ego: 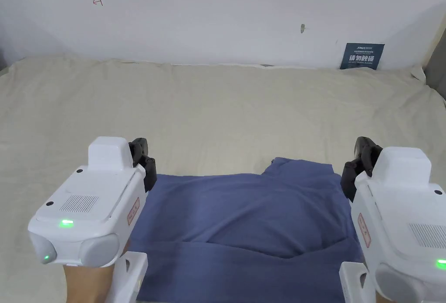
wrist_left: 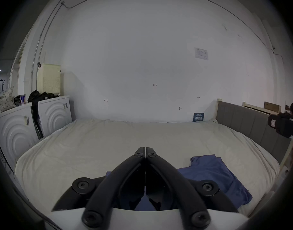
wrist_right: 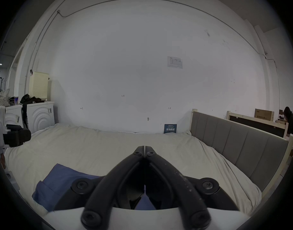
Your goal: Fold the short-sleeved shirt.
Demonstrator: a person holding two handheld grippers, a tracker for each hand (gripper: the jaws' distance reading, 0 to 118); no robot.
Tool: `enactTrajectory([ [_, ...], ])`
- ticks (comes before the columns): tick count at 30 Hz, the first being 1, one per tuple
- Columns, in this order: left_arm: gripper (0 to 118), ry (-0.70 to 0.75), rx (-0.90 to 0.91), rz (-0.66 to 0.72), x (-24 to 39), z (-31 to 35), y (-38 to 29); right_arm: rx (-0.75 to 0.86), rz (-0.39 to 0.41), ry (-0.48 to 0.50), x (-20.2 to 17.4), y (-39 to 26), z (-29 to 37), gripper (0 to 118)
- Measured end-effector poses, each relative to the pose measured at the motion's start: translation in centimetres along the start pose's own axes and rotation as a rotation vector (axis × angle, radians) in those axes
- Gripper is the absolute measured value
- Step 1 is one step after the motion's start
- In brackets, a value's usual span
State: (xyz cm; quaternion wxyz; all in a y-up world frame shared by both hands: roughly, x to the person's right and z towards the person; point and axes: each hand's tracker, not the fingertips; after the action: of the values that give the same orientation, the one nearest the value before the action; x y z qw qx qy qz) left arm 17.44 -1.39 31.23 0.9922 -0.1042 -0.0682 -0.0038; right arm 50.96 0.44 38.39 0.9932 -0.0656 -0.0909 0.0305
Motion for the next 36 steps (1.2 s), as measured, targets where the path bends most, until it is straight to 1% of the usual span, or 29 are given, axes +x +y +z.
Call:
enactTrajectory([
  [5, 0, 0.004, -0.032, 0.002, -1.3, -2.3, -0.1, -0.019, 0.007, 0.000, -0.2, -0.5, -1.6, 2],
  [9, 0, -0.010, -0.118, 0.026, -3.3, -5.7, -0.5, -0.039, 0.018, 0.005, -0.6, -0.9, -3.5, 2],
  [13, 0, -0.015, -0.268, 0.033, -6.1, -11.0, -1.6, -0.064, 0.023, 0.014, -1.1, -1.2, -5.8, 2],
  [17, 0, -0.026, -0.461, 0.102, -9.3, -17.1, -3.3, -0.096, 0.028, 0.015, -1.6, -1.9, -8.3, 2],
  [20, 2, -0.008, -0.556, 0.053, -11.2, -21.2, -5.4, -0.126, 0.038, 0.002, -2.0, -2.7, -10.2, 2],
  [21, 10, 0.010, -0.578, 0.034, -11.7, -22.4, -6.1, -0.140, 0.041, -0.003, -2.0, -3.0, -10.8, 2],
  [22, 26, 0.014, -0.607, 0.029, -11.6, -22.9, -6.4, -0.148, 0.039, -0.006, -2.0, -3.2, -11.3, 2],
  [23, 52, 0.018, -0.632, 0.031, -12.2, -23.9, -7.1, -0.156, 0.038, -0.008, -2.0, -3.5, -11.9, 2],
  [24, 91, 0.033, -0.650, 0.073, -12.9, -24.7, -7.9, -0.170, 0.040, -0.015, -2.1, -3.8, -12.4, 2],
  [25, 111, 0.039, -0.681, 0.105, -13.6, -25.6, -8.6, -0.184, 0.042, -0.022, -2.1, -4.1, -12.9, 2],
  [26, 117, 0.061, -0.707, 0.126, -13.9, -26.5, -9.6, -0.191, 0.039, -0.024, -2.1, -4.4, -13.3, 2],
  [27, 114, 0.097, -0.711, 0.130, -14.2, -27.0, -10.2, -0.203, 0.037, -0.029, -2.1, -4.7, -13.7, 2],
  [29, 102, 0.164, -0.735, 0.122, -14.7, -28.2, -11.4, -0.222, 0.035, -0.037, -2.0, -5.3, -14.4, 2],
  [33, 77, 0.164, -0.794, 0.111, -15.5, -30.5, -14.3, -0.266, 0.037, -0.047, -1.7, -6.5, -15.5, 2],
  [34, 76, 0.157, -0.801, 0.107, -15.3, -30.5, -14.7, -0.274, 0.039, -0.049, -1.6, -6.8, -15.6, 2],
  [35, 67, 0.131, -0.779, 0.116, -15.1, -30.1, -14.8, -0.283, 0.040, -0.052, -1.4, -7.1, -15.8, 2],
  [36, 55, 0.155, -0.733, 0.104, -14.9, -29.5, -14.5, -0.295, 0.039, -0.055, -1.2, -7.4, -16.0, 2],
])
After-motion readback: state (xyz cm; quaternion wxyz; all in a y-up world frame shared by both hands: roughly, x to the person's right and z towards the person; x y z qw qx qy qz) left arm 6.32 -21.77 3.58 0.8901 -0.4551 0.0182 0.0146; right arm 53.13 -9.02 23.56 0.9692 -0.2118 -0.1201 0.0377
